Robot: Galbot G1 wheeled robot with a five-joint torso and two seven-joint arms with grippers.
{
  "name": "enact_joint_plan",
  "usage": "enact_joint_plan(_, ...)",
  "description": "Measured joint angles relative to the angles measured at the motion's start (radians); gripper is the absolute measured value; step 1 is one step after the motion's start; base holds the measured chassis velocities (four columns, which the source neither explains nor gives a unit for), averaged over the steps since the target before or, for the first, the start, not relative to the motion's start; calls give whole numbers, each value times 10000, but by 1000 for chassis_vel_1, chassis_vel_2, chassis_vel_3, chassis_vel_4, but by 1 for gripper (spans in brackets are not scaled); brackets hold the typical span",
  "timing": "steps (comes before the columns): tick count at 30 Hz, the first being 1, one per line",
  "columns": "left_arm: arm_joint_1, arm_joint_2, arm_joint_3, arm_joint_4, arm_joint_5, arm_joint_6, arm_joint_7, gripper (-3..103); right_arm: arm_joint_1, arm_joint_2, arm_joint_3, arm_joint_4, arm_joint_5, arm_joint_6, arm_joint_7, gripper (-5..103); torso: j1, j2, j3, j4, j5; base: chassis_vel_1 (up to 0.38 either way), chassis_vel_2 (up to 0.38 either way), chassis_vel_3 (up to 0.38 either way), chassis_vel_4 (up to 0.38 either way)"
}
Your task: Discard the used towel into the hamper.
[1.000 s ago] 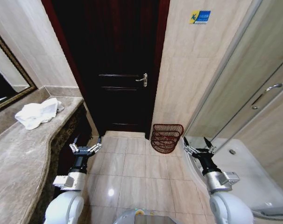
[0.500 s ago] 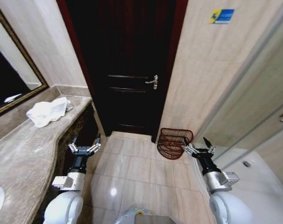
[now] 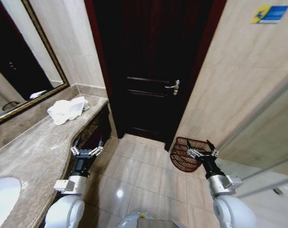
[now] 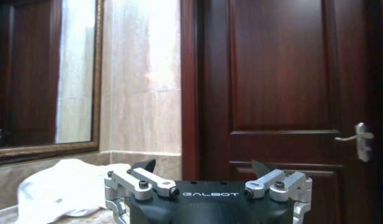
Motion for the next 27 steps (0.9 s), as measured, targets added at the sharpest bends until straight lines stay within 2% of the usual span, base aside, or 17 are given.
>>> enact_joint_plan(27, 54, 10, -49, 46, 14, -178, 33, 100, -49, 19, -75, -12, -130, 39, -103, 100, -1, 0, 0, 0, 0, -4, 140, 145, -7)
